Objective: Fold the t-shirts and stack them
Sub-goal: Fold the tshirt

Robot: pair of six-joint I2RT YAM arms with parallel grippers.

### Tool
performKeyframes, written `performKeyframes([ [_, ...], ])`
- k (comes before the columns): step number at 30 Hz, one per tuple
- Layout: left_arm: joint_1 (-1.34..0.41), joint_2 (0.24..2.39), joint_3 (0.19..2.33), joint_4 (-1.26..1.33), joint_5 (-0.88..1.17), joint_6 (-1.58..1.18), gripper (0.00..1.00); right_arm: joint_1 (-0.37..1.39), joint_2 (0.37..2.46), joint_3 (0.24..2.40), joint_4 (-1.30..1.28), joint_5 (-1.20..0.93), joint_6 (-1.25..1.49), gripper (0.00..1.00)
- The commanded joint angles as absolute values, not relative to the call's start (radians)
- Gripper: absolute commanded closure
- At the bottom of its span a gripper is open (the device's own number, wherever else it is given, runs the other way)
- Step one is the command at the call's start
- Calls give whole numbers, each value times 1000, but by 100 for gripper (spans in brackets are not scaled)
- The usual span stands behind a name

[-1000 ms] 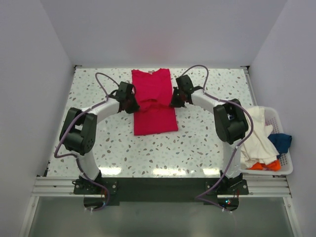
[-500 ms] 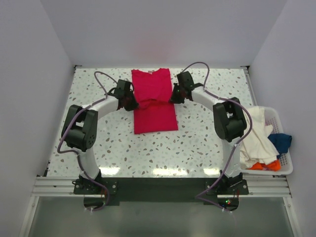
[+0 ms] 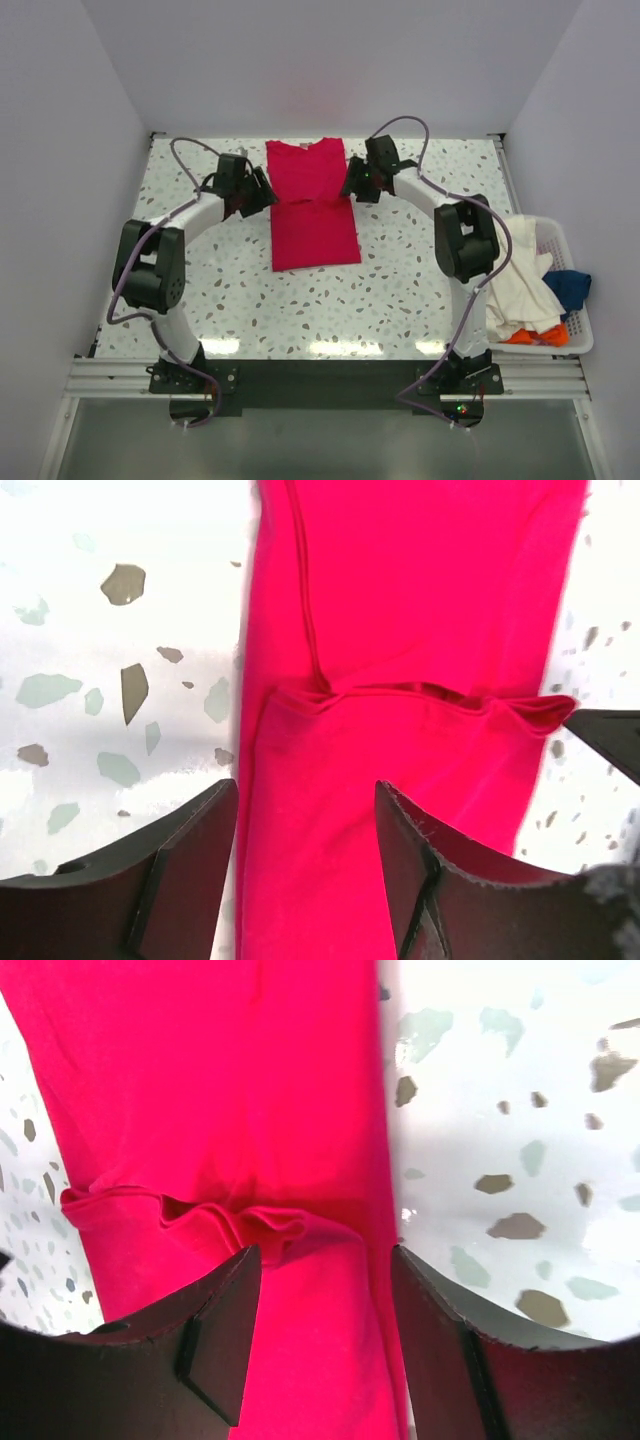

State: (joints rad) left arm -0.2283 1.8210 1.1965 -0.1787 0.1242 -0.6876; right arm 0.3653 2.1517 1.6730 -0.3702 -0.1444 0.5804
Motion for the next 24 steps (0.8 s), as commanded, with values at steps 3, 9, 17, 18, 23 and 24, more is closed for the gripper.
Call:
performKeyframes([
  [3,-262,1706,1161,-106,169,-649,50,392,2010,1654,-405,-81,505,43],
  [9,-328,1787,1178,-87,190,-673,76,508,2048,1661,-411,-25,462,48],
  [17,-313,1968,1301,-61,236,-646,89,511,2197,1804,-431,-55,396,55],
  [18,-307,1983,1319,-57,236,-647,89,505,2210,1815,-426,-55,391,55],
  [23,-256,2065,1345,-67,236,-652,92,437,2304,1873,-440,-90,396,57],
  [24,-249,2068,1339,-67,235,-653,92,425,2310,1871,-442,-98,403,58],
])
